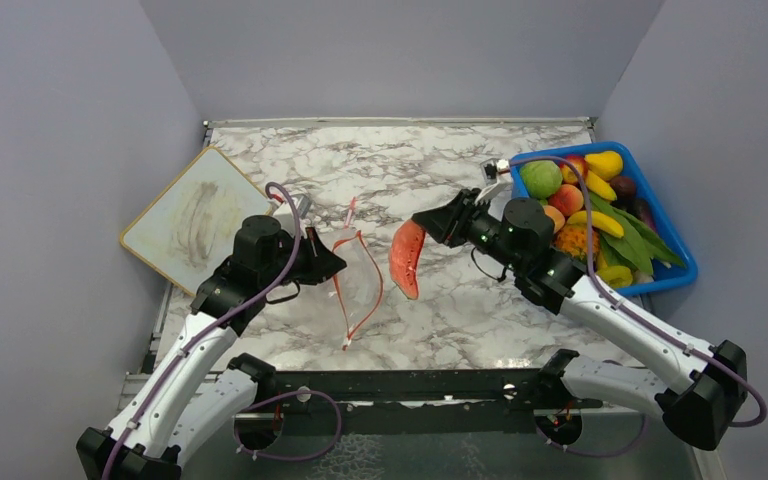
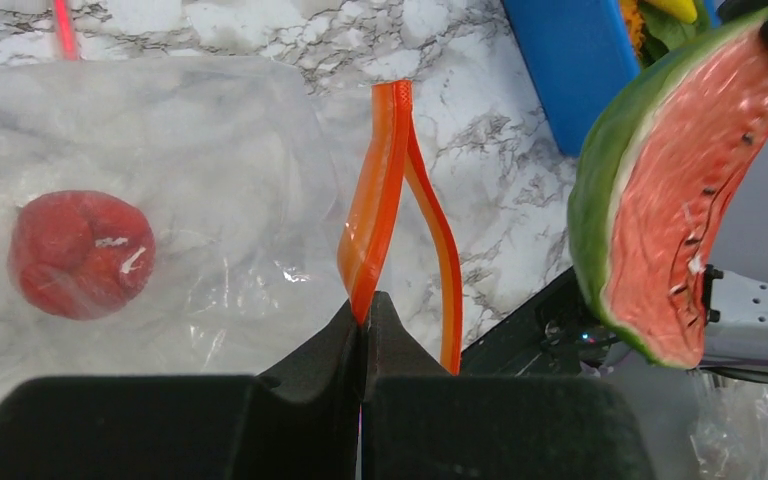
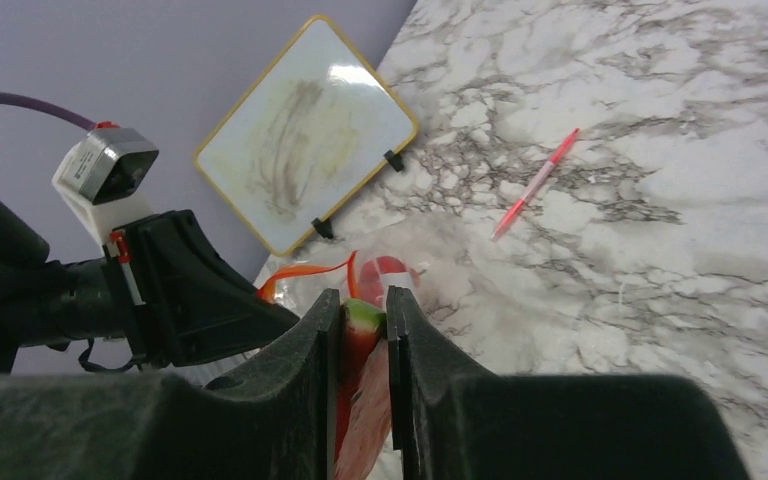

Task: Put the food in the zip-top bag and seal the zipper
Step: Place the fake fruit in the zipper food storage bag.

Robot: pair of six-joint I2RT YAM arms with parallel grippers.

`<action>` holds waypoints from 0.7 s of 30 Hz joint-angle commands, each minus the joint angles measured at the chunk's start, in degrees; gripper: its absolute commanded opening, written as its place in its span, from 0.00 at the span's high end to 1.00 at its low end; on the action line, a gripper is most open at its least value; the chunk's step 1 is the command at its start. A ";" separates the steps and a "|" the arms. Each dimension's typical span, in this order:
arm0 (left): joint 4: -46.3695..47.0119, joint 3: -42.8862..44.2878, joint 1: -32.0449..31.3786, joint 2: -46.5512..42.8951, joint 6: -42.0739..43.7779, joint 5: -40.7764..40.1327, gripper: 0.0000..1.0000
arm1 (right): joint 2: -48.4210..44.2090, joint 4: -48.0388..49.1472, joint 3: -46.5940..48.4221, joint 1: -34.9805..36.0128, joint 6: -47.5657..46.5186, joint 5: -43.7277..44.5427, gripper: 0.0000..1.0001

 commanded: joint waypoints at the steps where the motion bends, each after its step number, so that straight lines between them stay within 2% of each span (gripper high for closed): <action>1: 1.40 3.52 0.08 0.36 -4.19 2.78 1.00 | 0.25 10.47 -1.19 3.90 3.19 5.14 0.99; 8: 2.11 5.14 0.09 -0.19 -9.34 5.67 1.00 | 3.05 20.95 -4.58 12.83 1.16 16.28 0.99; 21: 3.51 3.93 0.09 -1.68 -12.88 6.92 1.00 | 10.79 26.36 -4.00 22.84 -6.99 28.59 0.99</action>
